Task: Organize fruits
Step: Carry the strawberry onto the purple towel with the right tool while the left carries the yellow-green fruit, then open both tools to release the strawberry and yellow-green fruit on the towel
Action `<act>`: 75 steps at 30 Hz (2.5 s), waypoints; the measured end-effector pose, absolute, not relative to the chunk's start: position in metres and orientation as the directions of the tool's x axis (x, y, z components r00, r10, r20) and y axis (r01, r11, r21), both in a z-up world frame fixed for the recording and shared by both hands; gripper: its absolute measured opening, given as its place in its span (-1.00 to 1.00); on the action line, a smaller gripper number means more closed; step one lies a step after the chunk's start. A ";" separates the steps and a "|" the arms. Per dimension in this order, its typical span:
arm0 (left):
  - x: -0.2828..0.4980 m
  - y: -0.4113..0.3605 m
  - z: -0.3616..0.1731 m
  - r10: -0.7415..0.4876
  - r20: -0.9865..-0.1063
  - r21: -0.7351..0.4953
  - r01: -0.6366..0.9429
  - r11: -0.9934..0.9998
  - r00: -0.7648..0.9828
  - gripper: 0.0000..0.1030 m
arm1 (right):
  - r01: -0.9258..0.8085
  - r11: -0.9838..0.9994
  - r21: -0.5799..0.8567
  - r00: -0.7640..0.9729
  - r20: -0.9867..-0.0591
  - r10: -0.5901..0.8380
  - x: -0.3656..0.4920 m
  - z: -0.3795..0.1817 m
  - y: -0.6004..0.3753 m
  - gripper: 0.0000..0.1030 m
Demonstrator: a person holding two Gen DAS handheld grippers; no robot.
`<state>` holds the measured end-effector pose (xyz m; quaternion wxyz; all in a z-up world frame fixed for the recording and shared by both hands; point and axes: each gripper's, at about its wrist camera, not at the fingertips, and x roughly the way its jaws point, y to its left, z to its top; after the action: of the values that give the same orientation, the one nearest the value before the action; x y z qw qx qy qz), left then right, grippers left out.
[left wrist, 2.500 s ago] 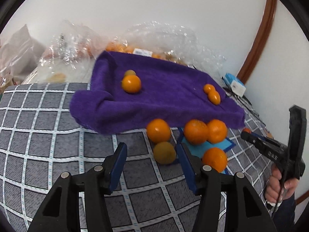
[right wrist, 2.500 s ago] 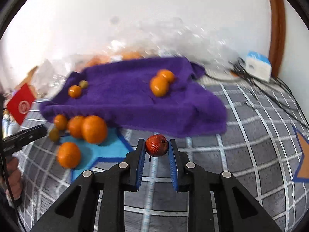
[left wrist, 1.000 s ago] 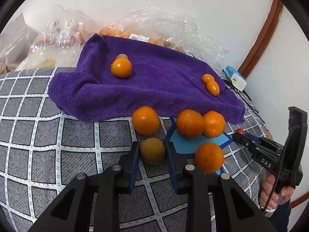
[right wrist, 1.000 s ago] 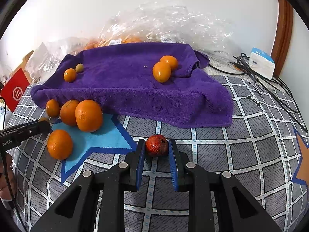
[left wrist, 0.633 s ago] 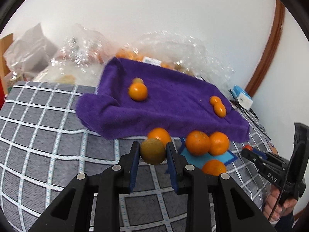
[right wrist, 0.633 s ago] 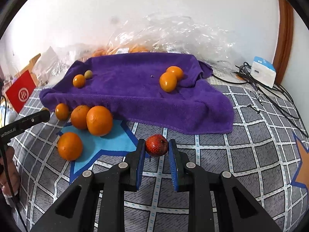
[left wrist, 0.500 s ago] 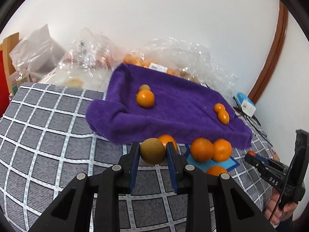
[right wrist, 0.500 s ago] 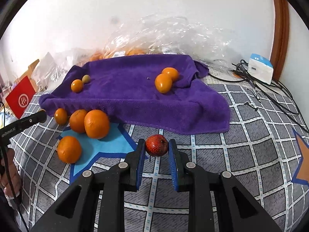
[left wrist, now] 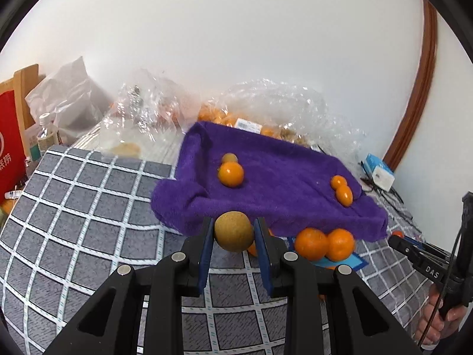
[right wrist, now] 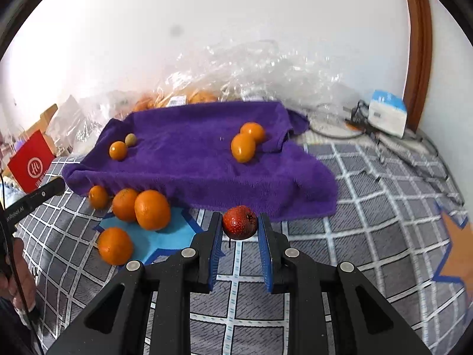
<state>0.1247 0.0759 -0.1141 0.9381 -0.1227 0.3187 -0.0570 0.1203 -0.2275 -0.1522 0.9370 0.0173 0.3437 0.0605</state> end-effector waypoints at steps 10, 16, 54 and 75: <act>0.143 0.087 -0.065 -0.138 -0.545 -0.210 0.025 0.977 0.827 -0.49 | -0.078 0.995 0.063 0.777 -0.622 0.101 0.151 -0.123 -0.227 -0.54; 0.176 0.076 -0.063 -0.120 -0.551 -0.184 0.020 0.983 0.826 -0.49 | -0.025 0.995 0.093 0.776 -0.626 0.078 0.186 -0.123 -0.228 -0.54; 0.229 0.060 -0.129 -0.098 -0.703 -0.151 -0.013 0.988 0.705 -0.48 | -0.053 0.998 0.039 0.704 -0.707 0.066 0.229 -0.175 -0.218 -0.54; 0.235 0.057 -0.138 -0.104 -0.725 -0.128 0.014 0.992 0.681 -0.48 | -0.057 0.998 0.027 0.722 -0.689 0.060 0.226 -0.171 -0.216 -0.14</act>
<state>0.2346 0.0567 -0.1375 0.9150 -0.0562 0.3983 -0.0323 0.2257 -0.2161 -0.1711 0.9280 0.0017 0.3713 0.0315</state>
